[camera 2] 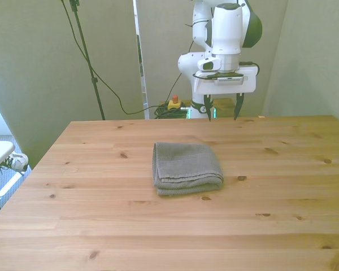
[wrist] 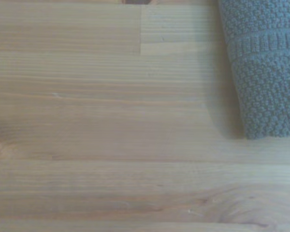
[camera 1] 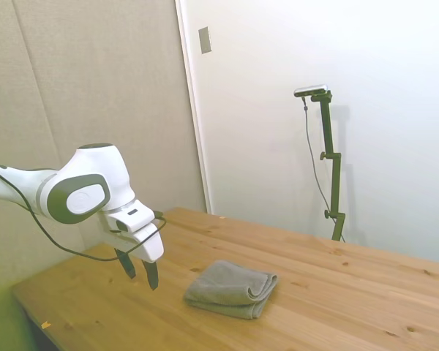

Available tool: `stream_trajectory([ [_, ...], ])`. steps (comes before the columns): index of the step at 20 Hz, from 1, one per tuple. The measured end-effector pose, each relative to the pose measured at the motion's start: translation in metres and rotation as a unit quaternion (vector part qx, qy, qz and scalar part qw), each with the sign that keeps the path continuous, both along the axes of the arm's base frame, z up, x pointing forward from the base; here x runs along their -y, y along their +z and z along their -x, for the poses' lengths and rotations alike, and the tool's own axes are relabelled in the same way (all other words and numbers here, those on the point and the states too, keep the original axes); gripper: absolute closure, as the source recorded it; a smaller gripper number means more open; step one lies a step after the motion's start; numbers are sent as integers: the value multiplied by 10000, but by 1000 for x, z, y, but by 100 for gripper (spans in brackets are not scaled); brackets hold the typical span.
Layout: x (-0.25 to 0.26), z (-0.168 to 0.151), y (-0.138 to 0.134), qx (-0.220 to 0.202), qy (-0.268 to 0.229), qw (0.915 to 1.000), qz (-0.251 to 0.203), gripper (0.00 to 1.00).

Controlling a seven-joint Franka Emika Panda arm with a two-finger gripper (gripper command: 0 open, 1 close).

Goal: Unfold the towel

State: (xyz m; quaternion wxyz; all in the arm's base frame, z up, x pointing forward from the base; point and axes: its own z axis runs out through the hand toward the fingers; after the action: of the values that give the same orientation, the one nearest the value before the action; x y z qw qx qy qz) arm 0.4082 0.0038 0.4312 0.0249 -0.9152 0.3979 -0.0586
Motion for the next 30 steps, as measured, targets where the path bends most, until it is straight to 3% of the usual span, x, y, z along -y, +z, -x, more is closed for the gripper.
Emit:
stream_trajectory([
  [3,0,-3,-1,32,-47,10000,-17,0],
  [5,16,-15,3,176,-331,9993,-63,0],
  [10,142,-63,8,482,-1496,9872,-265,0],
  [14,215,-83,6,596,-2010,9764,-515,0],
  [21,234,-106,-33,480,-1626,9785,-1172,0],
  [27,234,-110,-45,278,-1540,9792,-1294,0],
  [28,234,-110,-46,265,-1525,9793,-1305,100],
  [30,234,-109,-47,242,-1503,9790,-1355,100],
])
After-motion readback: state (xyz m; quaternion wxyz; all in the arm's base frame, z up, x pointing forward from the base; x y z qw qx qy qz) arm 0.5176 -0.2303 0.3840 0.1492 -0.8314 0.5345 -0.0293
